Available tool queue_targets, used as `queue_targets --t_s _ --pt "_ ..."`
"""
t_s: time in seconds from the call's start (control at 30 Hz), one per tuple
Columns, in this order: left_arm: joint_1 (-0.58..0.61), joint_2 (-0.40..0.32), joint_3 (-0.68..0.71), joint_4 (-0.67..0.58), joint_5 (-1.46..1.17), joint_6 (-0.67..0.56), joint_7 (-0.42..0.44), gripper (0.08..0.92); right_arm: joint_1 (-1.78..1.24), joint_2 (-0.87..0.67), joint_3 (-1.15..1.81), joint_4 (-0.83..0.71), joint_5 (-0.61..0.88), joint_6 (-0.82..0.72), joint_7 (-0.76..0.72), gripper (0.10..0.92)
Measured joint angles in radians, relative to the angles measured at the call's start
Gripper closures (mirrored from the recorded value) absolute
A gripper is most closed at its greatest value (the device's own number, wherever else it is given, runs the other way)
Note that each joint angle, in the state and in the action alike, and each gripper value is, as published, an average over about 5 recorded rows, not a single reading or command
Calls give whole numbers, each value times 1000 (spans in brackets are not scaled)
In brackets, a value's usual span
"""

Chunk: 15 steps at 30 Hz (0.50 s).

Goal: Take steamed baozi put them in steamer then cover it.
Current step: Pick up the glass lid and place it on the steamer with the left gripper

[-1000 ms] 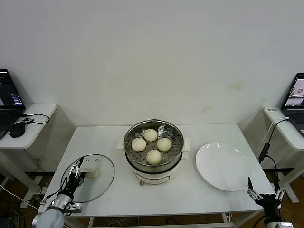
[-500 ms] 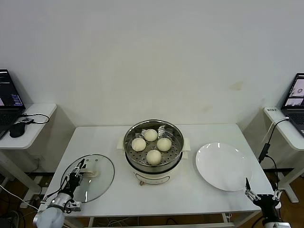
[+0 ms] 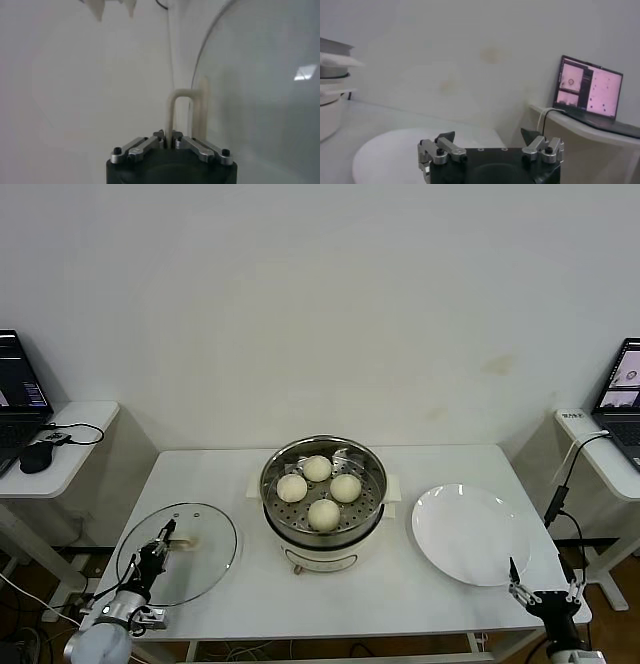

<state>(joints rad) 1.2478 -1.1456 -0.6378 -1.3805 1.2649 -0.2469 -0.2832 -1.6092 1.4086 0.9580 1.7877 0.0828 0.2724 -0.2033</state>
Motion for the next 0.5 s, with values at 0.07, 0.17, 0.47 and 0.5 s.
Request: queue_targets --t_s 0.07,0.17,0.47,0.5 --pt "16 7 -6 -32 -17 11 7 856 -6 -3 -5 5 -6 3 0 203" --pt "46 19 -19 -94 -50 39 24 856 -15 -5 -11 13 -14 8 0 202" --pt "137 77 -48 -355 -175 211 125 856 -39 3 -35 43 -36 19 7 202" --pt "141 84 -47 -386 -188 232 140 856 -41 4 -39 46 -38 19 8 203"
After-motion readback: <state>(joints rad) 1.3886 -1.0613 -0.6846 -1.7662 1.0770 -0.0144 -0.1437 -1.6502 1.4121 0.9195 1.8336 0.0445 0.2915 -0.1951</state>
